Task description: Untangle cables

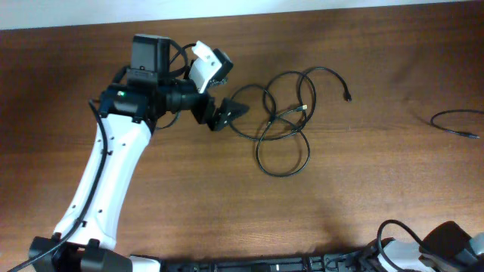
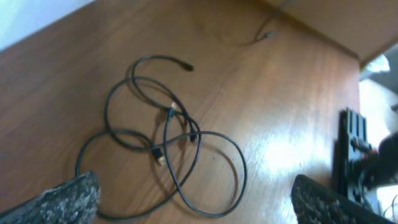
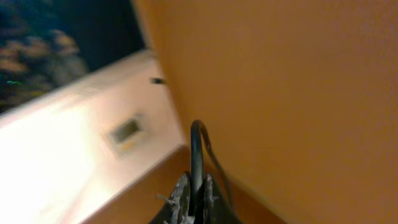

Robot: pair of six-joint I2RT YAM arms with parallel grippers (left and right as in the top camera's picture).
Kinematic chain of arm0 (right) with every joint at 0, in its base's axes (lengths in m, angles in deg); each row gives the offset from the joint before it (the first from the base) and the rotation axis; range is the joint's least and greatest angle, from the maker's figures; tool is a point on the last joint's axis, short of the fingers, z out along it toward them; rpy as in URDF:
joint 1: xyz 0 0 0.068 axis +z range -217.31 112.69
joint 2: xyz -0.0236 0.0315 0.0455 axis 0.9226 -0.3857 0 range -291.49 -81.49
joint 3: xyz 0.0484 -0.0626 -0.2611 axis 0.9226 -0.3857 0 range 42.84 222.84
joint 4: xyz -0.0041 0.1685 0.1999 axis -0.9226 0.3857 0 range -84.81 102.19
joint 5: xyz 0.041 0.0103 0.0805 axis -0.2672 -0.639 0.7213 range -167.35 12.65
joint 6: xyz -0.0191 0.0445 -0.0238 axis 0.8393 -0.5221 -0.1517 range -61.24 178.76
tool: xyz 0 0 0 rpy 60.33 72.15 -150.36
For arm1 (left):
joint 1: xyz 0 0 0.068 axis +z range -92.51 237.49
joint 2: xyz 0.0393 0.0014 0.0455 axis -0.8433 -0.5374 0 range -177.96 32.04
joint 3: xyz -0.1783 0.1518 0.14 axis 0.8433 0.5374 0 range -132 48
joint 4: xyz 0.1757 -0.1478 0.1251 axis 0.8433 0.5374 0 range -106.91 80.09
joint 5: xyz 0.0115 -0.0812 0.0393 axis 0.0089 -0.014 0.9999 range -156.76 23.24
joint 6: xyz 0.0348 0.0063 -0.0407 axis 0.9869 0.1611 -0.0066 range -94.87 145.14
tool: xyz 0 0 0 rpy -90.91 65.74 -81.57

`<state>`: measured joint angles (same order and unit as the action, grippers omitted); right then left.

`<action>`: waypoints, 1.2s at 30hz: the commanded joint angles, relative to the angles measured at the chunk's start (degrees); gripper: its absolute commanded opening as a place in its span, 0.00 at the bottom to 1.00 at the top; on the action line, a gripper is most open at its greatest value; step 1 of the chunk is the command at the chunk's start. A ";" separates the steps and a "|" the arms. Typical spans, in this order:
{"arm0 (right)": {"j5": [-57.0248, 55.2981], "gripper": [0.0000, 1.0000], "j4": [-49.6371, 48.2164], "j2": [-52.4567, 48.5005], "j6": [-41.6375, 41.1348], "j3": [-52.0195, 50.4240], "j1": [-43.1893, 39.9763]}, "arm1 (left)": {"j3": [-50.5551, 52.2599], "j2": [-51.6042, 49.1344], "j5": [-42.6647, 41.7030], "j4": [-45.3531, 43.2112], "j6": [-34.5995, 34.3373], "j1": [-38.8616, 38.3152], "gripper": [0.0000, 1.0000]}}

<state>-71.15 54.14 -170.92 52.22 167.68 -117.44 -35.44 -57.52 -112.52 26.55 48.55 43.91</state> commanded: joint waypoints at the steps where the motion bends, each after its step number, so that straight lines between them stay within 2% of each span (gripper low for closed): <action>1: -9.84 0.04 3.17 -1.70 3.43 0.72 -2.36 | -0.26 1.29 15.47 -2.19 -15.50 -3.52 0.99; 8: -13.33 0.04 8.79 -6.69 3.56 0.59 -7.10 | -0.26 1.29 19.34 -4.44 -16.70 -9.60 0.99; 15: -13.33 0.04 11.39 -8.85 3.61 0.33 -7.39 | -0.26 1.29 20.15 -4.35 -16.70 -10.27 0.99; 36: -14.43 0.04 17.88 -18.43 23.61 -2.49 -7.28 | -0.26 1.29 20.15 -4.20 -16.70 -10.29 0.99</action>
<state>-84.22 72.00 -188.12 72.35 165.50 -124.65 -35.46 -57.52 -92.80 22.48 32.56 33.55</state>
